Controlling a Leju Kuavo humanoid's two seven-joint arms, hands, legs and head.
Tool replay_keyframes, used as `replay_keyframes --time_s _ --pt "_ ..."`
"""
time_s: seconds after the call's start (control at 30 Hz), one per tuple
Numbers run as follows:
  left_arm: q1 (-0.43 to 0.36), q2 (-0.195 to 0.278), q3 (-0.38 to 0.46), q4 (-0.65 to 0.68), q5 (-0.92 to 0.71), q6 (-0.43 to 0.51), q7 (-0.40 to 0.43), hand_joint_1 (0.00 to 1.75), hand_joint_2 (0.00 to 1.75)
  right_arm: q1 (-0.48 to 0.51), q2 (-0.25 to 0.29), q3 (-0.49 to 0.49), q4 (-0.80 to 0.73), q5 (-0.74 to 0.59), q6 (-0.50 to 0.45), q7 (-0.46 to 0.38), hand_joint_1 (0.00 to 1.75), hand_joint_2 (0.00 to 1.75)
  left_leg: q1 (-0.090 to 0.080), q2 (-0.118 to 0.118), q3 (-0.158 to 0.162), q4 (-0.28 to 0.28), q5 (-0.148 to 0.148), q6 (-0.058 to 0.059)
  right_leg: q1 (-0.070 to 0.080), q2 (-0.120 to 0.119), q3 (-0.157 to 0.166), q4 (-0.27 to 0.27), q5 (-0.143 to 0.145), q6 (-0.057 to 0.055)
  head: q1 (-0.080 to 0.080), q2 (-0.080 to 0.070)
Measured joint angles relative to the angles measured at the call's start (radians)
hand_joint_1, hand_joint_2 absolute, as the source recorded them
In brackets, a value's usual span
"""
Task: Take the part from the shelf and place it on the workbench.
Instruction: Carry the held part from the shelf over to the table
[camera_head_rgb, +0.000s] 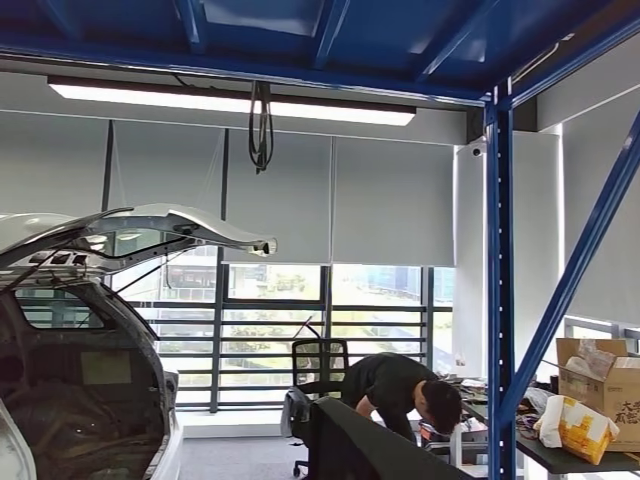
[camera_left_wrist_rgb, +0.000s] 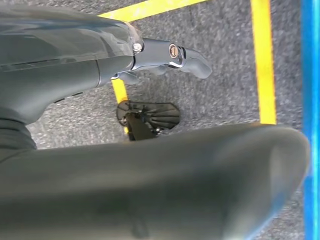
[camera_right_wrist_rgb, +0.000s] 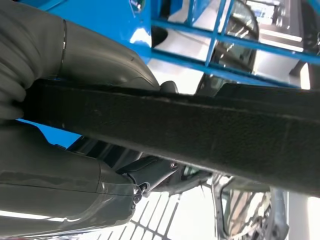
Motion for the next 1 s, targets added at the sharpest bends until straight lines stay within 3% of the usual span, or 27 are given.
replay_keyframes --time_s 0.03,0.07,0.17,0.23,0.33,0.4,0.43,0.5,0.53,0.57,0.6,0.67,0.7,0.73,0.87,0.93,1.0 --pt "0.002 0.000 0.002 0.000 -0.002 -0.001 0.004 0.00 1.75 -0.006 -0.008 0.002 0.000 -0.016 0.010 0.002 1.75 1.75 0.002 0.000 0.002 0.000 -0.002 -0.002 -0.002 0.000 -0.025 0.037 0.000 0.003 0.000 0.000" --pt "0.004 0.000 0.005 0.000 -0.003 -0.002 0.006 0.00 1.75 -0.012 -0.015 0.004 0.000 -0.027 0.017 0.003 1.75 1.75 0.004 -0.001 0.005 0.000 -0.004 -0.004 -0.004 0.000 -0.030 0.033 0.021 0.005 0.000 0.000" --pt "0.005 0.000 0.009 0.000 -0.005 -0.004 0.018 0.00 1.75 -0.030 -0.030 0.010 0.001 -0.040 0.029 0.004 1.75 1.75 0.009 -0.005 0.021 0.002 -0.019 -0.020 -0.005 -0.001 0.037 -0.146 0.138 0.006 0.000 0.000" --pt "0.004 0.001 0.014 0.000 -0.007 -0.002 0.043 0.00 1.75 -0.041 -0.040 0.018 0.002 -0.048 0.038 0.004 1.75 1.75 0.008 -0.006 0.022 0.002 -0.025 -0.033 -0.002 -0.001 0.068 -0.222 0.157 -0.004 0.000 0.000" --pt "0.007 0.008 0.028 0.000 -0.001 0.008 0.099 0.00 1.75 -0.047 -0.056 0.031 0.002 -0.057 0.050 -0.003 1.75 1.75 0.010 -0.005 0.023 -0.001 -0.031 -0.048 0.001 0.003 0.073 -0.234 0.145 -0.026 0.000 0.000" --pt "0.011 0.019 0.044 0.000 0.010 0.013 0.136 0.00 1.75 -0.050 -0.065 0.038 0.002 -0.062 0.055 -0.012 1.75 1.75 0.011 -0.005 0.006 0.042 -0.060 -0.056 -0.002 0.001 0.080 -0.242 0.143 -0.039 0.000 0.000" --pt "0.013 0.025 0.052 0.000 0.015 0.016 0.154 0.00 1.75 -0.051 -0.068 0.041 0.002 -0.064 0.056 -0.017 1.75 1.75 0.012 -0.005 -0.018 0.092 -0.086 -0.058 -0.002 0.000 0.083 -0.244 0.142 -0.044 0.000 0.000" --pt "0.019 0.042 0.069 0.000 0.020 0.027 0.185 0.00 1.75 -0.050 -0.076 0.046 0.004 -0.067 0.056 -0.023 1.75 1.75 0.011 -0.005 -0.095 0.230 -0.136 -0.061 0.000 0.000 0.086 -0.244 0.138 -0.050 0.000 0.000" --pt "0.024 0.050 0.077 0.000 0.021 0.032 0.195 0.00 1.75 -0.048 -0.081 0.048 0.005 -0.068 0.056 -0.025 1.75 1.75 0.011 -0.005 -0.125 0.275 -0.142 -0.062 0.001 0.001 0.088 -0.244 0.135 -0.052 0.000 0.000" --pt "0.028 0.057 0.083 0.000 0.022 0.035 0.201 0.00 1.75 -0.046 -0.085 0.049 0.006 -0.070 0.056 -0.027 1.75 1.75 0.011 -0.005 -0.141 0.288 -0.128 -0.061 0.001 0.002 0.091 -0.244 0.133 -0.053 0.000 0.000" --pt "0.031 0.062 0.089 -0.001 0.022 0.036 0.203 0.00 1.75 -0.044 -0.088 0.050 0.008 -0.071 0.056 -0.029 1.75 1.75 0.011 -0.005 -0.135 0.256 -0.094 -0.059 0.001 0.004 0.096 -0.244 0.129 -0.052 0.000 0.000" --pt "0.033 0.071 0.096 -0.001 0.023 0.037 0.207 0.00 1.75 -0.043 -0.092 0.050 0.009 -0.072 0.056 -0.031 1.75 1.75 0.010 -0.005 -0.090 0.129 -0.007 -0.051 0.002 0.006 0.109 -0.244 0.121 -0.047 0.000 0.000" --pt "0.033 0.073 0.099 -0.001 0.022 0.037 0.208 0.00 1.75 -0.044 -0.094 0.051 0.010 -0.073 0.056 -0.032 1.75 1.75 0.008 -0.006 -0.069 0.076 0.020 -0.047 0.003 0.007 0.113 -0.243 0.117 -0.043 0.000 0.000" --pt "0.032 0.074 0.102 -0.001 0.022 0.038 0.209 0.00 1.75 -0.044 -0.096 0.051 0.010 -0.074 0.055 -0.033 1.75 1.75 0.006 -0.006 -0.055 0.041 0.030 -0.042 0.004 0.007 0.114 -0.242 0.114 -0.038 0.000 0.000" --pt "0.033 0.074 0.108 -0.001 0.017 0.031 0.204 0.00 1.75 -0.044 -0.102 0.054 0.011 -0.074 0.055 -0.035 1.75 1.75 0.006 -0.008 -0.046 0.017 0.024 -0.030 0.003 0.006 0.110 -0.238 0.105 -0.017 -0.001 0.000" --pt "0.031 0.072 0.108 -0.001 0.013 0.025 0.199 0.00 1.75 -0.046 -0.105 0.054 0.011 -0.074 0.056 -0.035 1.75 1.75 0.010 -0.007 -0.042 0.012 0.026 -0.022 0.002 0.004 0.082 -0.171 0.063 -0.007 -0.001 0.000" --pt "0.028 0.071 0.109 -0.001 0.010 0.019 0.195 0.00 1.75 -0.045 -0.109 0.055 0.014 -0.075 0.056 -0.035 1.75 1.75 0.009 -0.007 -0.041 0.012 0.026 -0.018 0.001 0.002 0.019 -0.041 0.003 -0.002 -0.001 0.000"
